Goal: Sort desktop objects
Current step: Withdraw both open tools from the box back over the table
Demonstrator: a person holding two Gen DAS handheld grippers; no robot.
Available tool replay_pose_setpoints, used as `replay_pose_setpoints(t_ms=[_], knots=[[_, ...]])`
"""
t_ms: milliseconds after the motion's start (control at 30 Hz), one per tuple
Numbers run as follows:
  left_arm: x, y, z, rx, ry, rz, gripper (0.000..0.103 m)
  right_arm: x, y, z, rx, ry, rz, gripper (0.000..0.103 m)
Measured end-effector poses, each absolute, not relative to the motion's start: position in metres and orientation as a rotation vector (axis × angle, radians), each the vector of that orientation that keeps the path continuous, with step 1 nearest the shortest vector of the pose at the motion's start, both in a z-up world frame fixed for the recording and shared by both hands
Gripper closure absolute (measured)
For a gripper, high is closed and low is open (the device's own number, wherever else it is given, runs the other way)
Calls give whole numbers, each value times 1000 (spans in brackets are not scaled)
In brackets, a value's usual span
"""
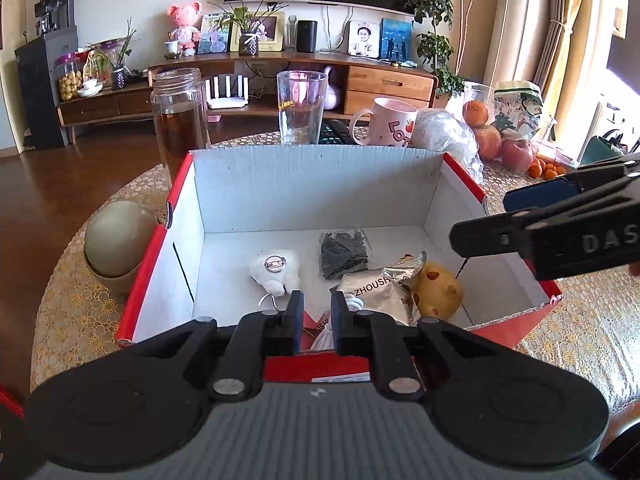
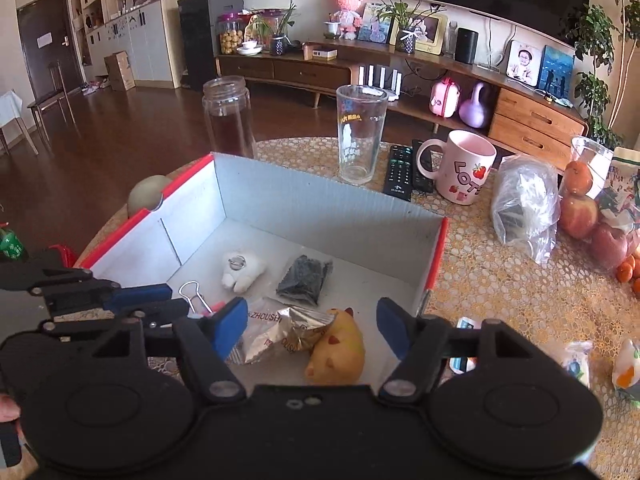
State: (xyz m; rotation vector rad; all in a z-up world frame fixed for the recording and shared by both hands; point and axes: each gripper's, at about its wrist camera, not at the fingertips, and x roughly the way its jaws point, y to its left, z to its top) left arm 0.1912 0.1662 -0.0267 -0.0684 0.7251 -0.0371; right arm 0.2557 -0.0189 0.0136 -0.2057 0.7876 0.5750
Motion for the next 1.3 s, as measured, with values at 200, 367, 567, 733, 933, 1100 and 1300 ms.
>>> replay_pose_setpoints(t_ms=[200,367,567,733,933,1100,1300], knots=[[188,160,-22,-109,731,-33,90,230,-59,35,-131,757,596,32],[184,149,-17,-112,737,-26,90,212,-89,43,-114,744,583,29],[175,132,-11,-98,725,-25,89,193,-123,47,-92,720,556,27],[167,114,-7,-80,712,-19,64,175,-152,53,-81,694,546,26],[161,89,-5,-48,709,-25,26,152,-189,57,-88,649,522,25],[155,71,-8,-50,715,-27,16,141,-222,54,-60,639,486,22],[148,46,-9,-54,716,-60,3,131,-265,41,-44,637,412,21]])
